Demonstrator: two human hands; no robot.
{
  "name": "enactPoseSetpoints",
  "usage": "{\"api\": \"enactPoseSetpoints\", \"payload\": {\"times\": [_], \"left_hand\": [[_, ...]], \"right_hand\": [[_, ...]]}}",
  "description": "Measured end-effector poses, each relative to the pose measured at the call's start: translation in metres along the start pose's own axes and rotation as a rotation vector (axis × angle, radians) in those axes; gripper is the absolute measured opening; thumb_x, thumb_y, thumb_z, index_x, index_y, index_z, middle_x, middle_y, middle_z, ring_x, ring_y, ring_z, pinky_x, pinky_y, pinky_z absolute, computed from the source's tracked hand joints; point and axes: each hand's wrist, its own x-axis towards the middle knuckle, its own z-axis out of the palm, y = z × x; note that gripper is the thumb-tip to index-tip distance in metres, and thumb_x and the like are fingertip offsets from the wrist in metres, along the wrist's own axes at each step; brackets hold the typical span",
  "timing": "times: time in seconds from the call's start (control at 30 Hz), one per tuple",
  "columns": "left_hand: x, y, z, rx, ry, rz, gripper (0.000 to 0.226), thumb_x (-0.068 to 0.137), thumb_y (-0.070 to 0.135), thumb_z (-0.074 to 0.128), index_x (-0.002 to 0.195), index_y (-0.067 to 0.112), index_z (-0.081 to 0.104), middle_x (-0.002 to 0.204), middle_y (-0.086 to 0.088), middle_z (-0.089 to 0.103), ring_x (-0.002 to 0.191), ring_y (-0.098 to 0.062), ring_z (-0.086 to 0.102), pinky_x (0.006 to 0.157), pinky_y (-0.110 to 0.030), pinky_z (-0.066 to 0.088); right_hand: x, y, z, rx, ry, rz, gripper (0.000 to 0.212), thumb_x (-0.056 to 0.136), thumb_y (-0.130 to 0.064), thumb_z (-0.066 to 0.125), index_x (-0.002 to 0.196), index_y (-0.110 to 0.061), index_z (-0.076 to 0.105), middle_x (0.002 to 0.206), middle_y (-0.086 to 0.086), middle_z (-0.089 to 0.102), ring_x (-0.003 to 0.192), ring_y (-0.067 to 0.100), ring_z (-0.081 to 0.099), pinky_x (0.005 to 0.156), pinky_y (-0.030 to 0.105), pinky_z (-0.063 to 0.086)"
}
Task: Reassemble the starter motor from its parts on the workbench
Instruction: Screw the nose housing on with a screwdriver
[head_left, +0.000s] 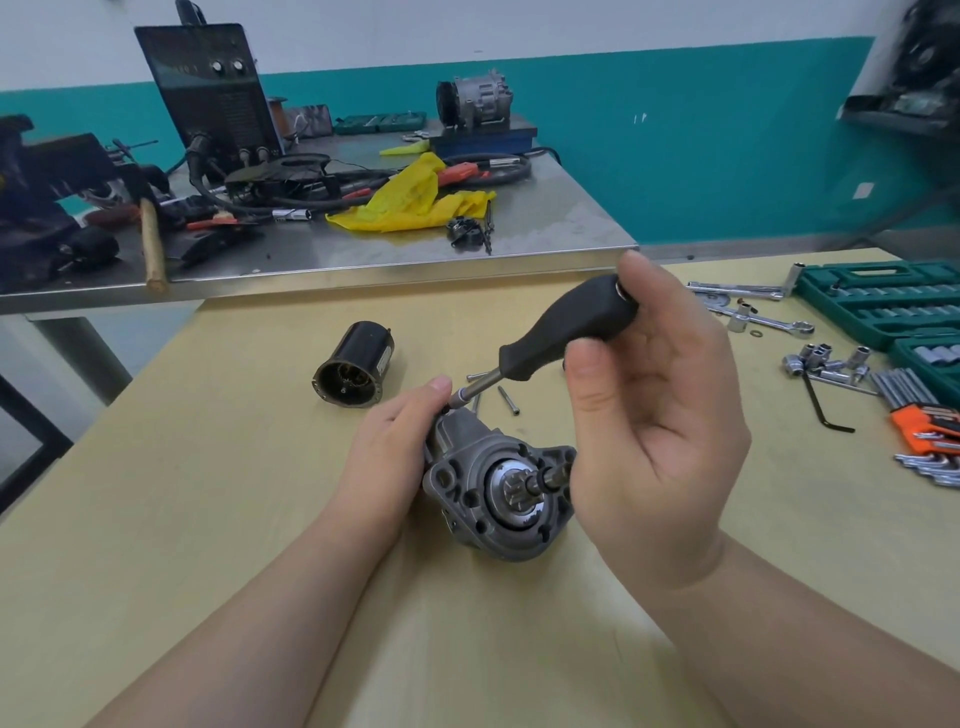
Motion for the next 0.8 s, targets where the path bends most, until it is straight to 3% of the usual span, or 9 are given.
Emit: {"api": "enactPoseSetpoints", "payload": {"times": [0.07,0.2,0.33,0.4,0.53,0.67,0.8], "left_hand": [[0.0003,-0.0001,0.0000,-0.002,0.001,0.000,0.052,0.097,0.060,0.058,0.073,0.014,0.055,0.074,-0.006,0.048,0.069,-0.018,0.044,0.073,-0.043,0.034],[0.0007,-0.0011,-0.0007,-0.026,-0.018,0.001,0.067,0.096,0.063,0.058,0.085,-0.003,0.056,0.078,-0.020,0.052,0.074,-0.023,0.047,0.077,-0.045,0.037],[0.0014,-0.0032,-0.0005,-0.043,-0.007,-0.013,0.063,0.094,0.065,0.057,0.083,0.004,0.063,0.077,-0.009,0.056,0.072,-0.019,0.051,0.076,-0.043,0.039],[0.0018,-0.0040,0.0000,-0.029,0.003,-0.022,0.057,0.092,0.067,0.056,0.078,0.014,0.069,0.075,-0.003,0.060,0.069,-0.017,0.053,0.074,-0.042,0.041],[0.0012,-0.0039,0.0003,0.001,0.003,-0.007,0.052,0.095,0.065,0.053,0.074,0.022,0.072,0.071,0.001,0.064,0.066,-0.014,0.057,0.073,-0.040,0.044],[0.0019,-0.0039,-0.0006,0.005,0.007,-0.007,0.058,0.094,0.067,0.053,0.077,0.014,0.070,0.077,-0.007,0.064,0.072,-0.019,0.057,0.078,-0.044,0.043],[0.0015,-0.0041,-0.0008,-0.020,0.006,-0.007,0.060,0.093,0.067,0.055,0.077,0.009,0.062,0.076,-0.008,0.057,0.071,-0.019,0.051,0.075,-0.043,0.039]], "right_hand": [[0.0017,-0.0004,0.0004,-0.001,0.005,0.002,0.042,0.106,-0.008,0.063,0.145,-0.020,0.051,0.123,0.009,0.064,0.108,0.024,0.069,0.093,0.035,0.056],[0.0028,-0.0020,-0.0014,-0.008,-0.003,0.013,0.039,0.107,-0.011,0.062,0.144,-0.018,0.052,0.119,0.009,0.063,0.102,0.026,0.068,0.087,0.035,0.057],[-0.0026,-0.0030,-0.0014,0.014,-0.003,0.039,0.038,0.113,-0.014,0.050,0.150,-0.015,0.051,0.130,0.008,0.065,0.115,0.035,0.069,0.091,0.053,0.059],[-0.0033,-0.0032,-0.0004,0.001,0.003,0.057,0.037,0.112,-0.013,0.051,0.149,-0.019,0.051,0.131,0.012,0.066,0.111,0.041,0.070,0.090,0.057,0.059],[0.0021,-0.0031,0.0007,0.012,0.035,0.056,0.037,0.107,-0.012,0.061,0.141,-0.023,0.051,0.122,0.009,0.063,0.102,0.028,0.068,0.085,0.043,0.058],[0.0059,-0.0018,0.0008,0.026,0.012,0.019,0.036,0.106,-0.008,0.063,0.138,-0.020,0.051,0.114,0.011,0.060,0.099,0.016,0.068,0.086,0.028,0.055],[0.0020,-0.0022,-0.0005,0.025,0.019,0.041,0.034,0.110,-0.015,0.057,0.143,-0.020,0.053,0.117,0.015,0.061,0.097,0.033,0.064,0.079,0.039,0.056]]}}
